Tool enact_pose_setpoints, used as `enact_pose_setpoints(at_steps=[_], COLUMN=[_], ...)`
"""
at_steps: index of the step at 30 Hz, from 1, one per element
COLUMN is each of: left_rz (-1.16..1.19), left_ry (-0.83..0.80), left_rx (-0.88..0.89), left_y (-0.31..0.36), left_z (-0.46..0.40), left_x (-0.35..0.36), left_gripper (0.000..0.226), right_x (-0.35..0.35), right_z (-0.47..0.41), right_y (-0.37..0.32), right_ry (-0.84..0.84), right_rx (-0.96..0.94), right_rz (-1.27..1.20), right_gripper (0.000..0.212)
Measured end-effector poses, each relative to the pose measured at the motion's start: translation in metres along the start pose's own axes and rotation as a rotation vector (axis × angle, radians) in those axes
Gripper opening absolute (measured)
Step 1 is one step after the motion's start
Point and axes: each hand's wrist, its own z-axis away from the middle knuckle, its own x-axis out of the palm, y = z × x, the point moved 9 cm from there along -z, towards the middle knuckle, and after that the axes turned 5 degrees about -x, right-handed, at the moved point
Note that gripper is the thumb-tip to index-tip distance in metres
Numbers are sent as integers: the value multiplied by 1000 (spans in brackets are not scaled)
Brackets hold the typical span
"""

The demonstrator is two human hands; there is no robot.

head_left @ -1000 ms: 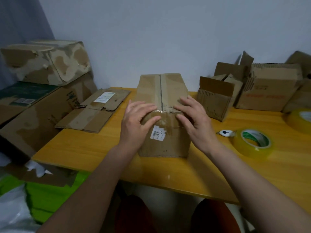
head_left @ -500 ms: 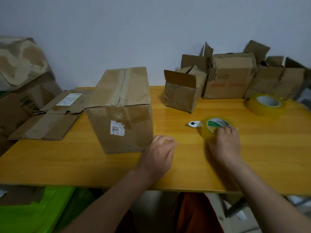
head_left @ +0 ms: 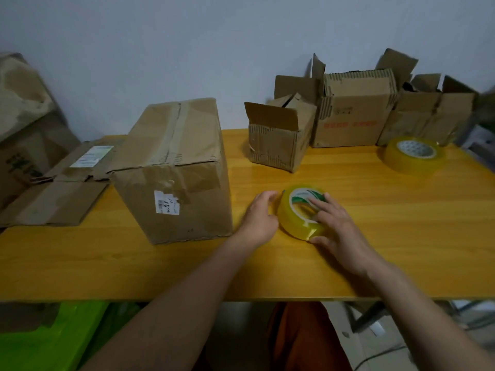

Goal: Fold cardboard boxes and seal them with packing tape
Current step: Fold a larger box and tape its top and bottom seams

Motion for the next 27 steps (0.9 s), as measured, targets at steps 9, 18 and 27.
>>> enact_pose_setpoints(at_steps=[9, 18, 27], left_rz=[147, 311, 771], left_ry=[141, 373, 256], left_rx=[31, 113, -27], left_y=[-10, 4, 20], left_z=[30, 50, 75], left_x=[-3, -38, -66], left_gripper=[20, 20, 6], right_x=[4, -1, -47], right_z=[-3, -5, 1], right_y=[-4, -25, -27], right_ry=[-11, -30, 651], right_rx=[49, 120, 331], right_rz=[-42, -146, -793], right_gripper=[35, 41, 70])
